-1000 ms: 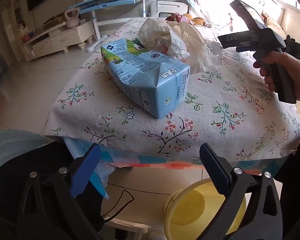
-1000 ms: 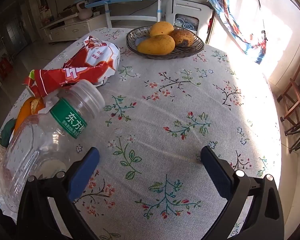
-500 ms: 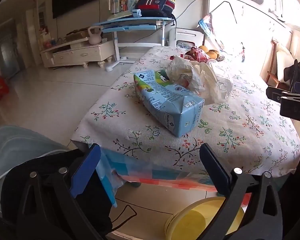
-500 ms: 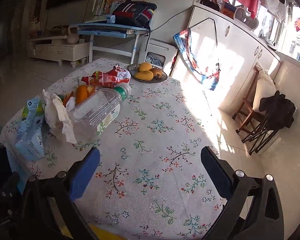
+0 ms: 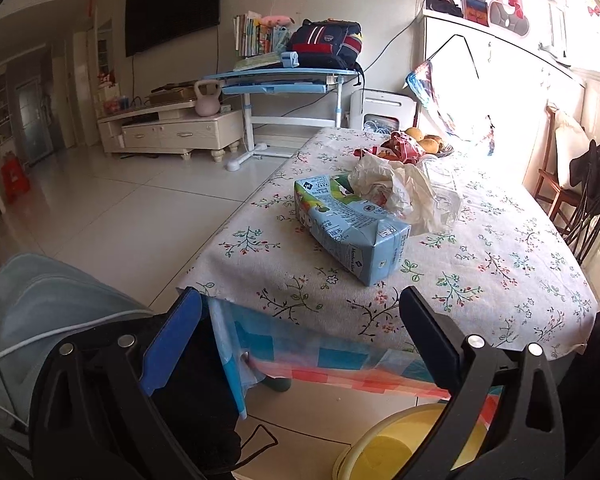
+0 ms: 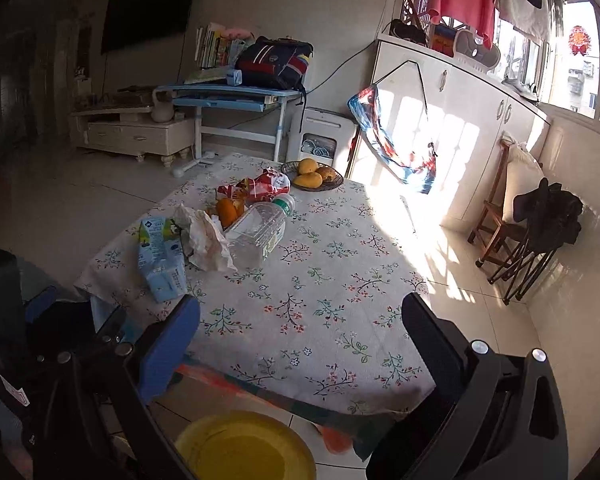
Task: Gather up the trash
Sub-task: 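Move both tools toward the table items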
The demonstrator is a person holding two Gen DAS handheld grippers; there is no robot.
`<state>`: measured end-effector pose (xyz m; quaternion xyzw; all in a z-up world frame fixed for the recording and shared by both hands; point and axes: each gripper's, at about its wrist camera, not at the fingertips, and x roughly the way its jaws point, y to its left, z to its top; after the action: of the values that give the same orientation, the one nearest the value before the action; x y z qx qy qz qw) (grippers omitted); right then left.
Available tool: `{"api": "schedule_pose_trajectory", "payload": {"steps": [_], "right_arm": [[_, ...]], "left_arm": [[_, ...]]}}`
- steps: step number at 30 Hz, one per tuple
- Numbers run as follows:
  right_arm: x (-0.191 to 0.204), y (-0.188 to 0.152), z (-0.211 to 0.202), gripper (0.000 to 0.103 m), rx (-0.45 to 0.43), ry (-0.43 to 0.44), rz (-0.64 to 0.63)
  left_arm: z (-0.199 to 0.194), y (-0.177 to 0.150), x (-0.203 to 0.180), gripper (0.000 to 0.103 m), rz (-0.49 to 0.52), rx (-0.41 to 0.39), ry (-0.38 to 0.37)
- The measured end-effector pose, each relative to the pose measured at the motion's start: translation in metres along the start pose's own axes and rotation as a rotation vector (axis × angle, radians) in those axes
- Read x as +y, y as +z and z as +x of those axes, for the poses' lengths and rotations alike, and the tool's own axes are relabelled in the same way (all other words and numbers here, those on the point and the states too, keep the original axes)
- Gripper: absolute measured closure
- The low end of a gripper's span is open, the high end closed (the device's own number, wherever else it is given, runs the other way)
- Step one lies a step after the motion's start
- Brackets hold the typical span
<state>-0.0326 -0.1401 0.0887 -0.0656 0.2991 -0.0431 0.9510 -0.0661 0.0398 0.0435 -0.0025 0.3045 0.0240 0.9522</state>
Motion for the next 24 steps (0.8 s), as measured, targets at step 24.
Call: {"api": "schedule_pose_trajectory", "payload": {"steps": [24], "right_arm": [[0.008,-0.004,-0.045,0.006,-0.056,0.012,-0.015]], "left_arm": [[-0.016,-0.009,0.019,0.007,-0.04,-0.025,0.0]]}}
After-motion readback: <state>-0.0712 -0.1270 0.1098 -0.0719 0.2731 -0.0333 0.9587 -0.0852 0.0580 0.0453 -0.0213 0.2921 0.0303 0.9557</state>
